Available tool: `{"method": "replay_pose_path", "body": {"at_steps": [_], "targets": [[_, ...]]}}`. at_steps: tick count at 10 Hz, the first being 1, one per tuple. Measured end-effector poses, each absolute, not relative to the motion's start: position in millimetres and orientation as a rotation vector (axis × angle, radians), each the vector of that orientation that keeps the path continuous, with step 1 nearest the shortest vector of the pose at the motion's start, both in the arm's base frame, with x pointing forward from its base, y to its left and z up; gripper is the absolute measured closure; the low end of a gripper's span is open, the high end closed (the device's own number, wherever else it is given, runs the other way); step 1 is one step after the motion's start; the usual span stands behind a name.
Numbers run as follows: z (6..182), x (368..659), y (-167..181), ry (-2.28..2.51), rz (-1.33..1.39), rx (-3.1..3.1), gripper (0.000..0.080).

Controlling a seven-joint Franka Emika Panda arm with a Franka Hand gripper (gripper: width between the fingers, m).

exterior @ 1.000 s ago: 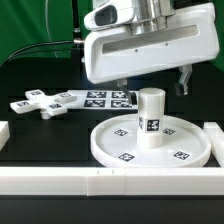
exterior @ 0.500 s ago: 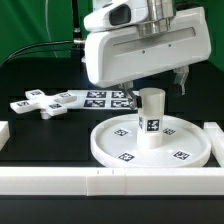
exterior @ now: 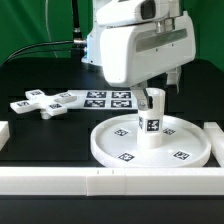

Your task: Assemble round table

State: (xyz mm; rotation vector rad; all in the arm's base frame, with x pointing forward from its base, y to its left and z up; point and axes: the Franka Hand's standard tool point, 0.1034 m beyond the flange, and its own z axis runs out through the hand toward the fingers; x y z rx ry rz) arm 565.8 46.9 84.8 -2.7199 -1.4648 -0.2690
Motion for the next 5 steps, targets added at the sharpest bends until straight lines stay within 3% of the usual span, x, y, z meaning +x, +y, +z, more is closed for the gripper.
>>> {"method": "replay_pose_path", "body": {"at_steps": [5], "targets": [[81.2,565.0,41.4,-1.945,-0.260,-2.464,0.0151]]}}
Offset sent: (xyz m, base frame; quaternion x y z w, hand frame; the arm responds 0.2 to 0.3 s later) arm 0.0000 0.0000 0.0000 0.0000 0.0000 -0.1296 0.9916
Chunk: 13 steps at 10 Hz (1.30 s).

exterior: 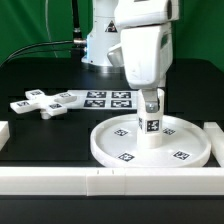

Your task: Assemble round table

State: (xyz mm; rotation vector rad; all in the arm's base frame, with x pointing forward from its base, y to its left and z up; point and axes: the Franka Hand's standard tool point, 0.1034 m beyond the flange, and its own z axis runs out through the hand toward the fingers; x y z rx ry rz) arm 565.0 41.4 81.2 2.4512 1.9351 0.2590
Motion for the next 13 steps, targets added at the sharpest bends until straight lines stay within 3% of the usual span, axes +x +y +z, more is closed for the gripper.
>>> {"method": "replay_pose_path", "body": {"at_steps": [5,10,11,12,13], "targets": [[69.1,558,34,2.339,0.212,2.003,0.0151],[64.0,557,31,2.388,0.206,1.923,0.0151],[63.8,557,31,2.387,0.206,1.925,0.0241],[62.9,556,31,2.387,0.204,1.927,0.0385],[62.9,556,31,2.387,0.204,1.928,0.0385]]}}
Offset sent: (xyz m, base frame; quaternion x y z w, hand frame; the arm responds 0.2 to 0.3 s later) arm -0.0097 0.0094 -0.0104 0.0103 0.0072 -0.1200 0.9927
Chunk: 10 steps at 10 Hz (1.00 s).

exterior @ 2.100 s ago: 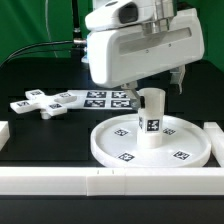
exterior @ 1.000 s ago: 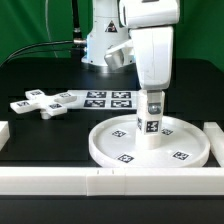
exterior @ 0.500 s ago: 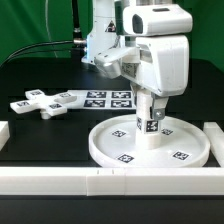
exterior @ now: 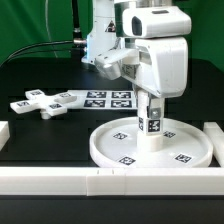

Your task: Assemble round table

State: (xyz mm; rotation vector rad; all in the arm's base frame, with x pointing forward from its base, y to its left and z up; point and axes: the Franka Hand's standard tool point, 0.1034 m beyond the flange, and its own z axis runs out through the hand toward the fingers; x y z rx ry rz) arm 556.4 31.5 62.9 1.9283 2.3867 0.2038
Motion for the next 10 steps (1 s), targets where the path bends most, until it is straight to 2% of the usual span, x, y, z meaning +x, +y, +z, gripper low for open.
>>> {"method": "replay_pose_path", "body": {"at_steps": [5,10], "targets": [[63.0,556.4,30.7,2.323,0.207,2.011,0.0389],[60.0,550.3,37.2,1.626,0.207,2.678,0.0389]]}}
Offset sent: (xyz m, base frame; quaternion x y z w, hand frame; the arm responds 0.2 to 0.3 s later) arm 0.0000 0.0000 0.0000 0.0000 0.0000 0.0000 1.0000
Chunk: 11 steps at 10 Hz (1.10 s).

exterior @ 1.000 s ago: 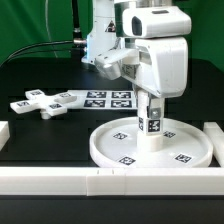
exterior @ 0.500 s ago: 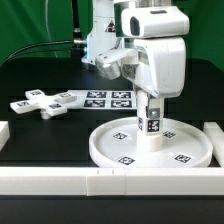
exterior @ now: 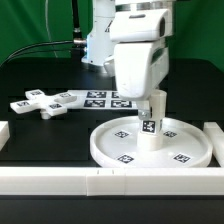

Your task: Assemble round table

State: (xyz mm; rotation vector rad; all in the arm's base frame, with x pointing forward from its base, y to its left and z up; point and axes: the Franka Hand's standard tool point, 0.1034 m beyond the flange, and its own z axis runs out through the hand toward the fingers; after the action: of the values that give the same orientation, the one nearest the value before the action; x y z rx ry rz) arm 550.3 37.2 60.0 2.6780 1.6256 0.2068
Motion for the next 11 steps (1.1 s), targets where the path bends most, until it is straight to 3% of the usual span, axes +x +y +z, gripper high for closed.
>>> {"method": "replay_pose_path", "body": {"at_steps": [7,11], "targets": [[59.6,555.1,37.1,1.024,0.291,2.989,0.0389],[59.1,552.4,35.2,0.286,0.282,3.220,0.0389]]}}
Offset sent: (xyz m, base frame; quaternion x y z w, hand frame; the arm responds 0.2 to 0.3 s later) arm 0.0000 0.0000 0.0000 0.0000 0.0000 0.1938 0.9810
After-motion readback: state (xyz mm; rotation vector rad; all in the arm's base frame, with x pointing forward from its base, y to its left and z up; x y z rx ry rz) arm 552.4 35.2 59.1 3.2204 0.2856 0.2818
